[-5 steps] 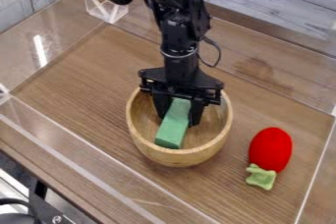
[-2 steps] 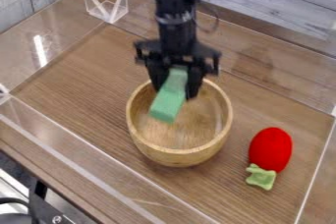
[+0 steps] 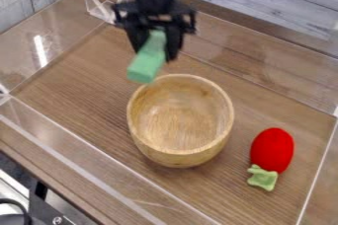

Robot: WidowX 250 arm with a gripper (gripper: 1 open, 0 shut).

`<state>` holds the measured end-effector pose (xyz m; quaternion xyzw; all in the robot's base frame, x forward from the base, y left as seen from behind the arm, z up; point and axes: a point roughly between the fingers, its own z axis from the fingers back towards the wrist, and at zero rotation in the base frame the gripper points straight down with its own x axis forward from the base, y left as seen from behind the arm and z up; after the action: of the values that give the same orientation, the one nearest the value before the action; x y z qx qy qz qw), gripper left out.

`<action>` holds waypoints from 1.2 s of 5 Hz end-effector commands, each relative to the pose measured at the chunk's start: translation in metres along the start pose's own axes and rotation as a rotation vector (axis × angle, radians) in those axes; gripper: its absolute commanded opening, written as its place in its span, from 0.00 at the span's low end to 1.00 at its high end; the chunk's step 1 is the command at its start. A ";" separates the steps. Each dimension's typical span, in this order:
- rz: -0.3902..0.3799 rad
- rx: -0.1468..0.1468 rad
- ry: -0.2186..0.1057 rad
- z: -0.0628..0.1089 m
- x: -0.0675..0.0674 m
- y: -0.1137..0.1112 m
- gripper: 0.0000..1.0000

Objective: Remove the green block from the brown bowl and put it on the table

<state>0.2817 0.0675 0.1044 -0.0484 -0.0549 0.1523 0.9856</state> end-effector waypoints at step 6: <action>-0.011 0.073 -0.044 -0.016 0.049 0.054 0.00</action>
<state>0.3066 0.1249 0.0716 -0.0178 -0.0435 0.1465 0.9881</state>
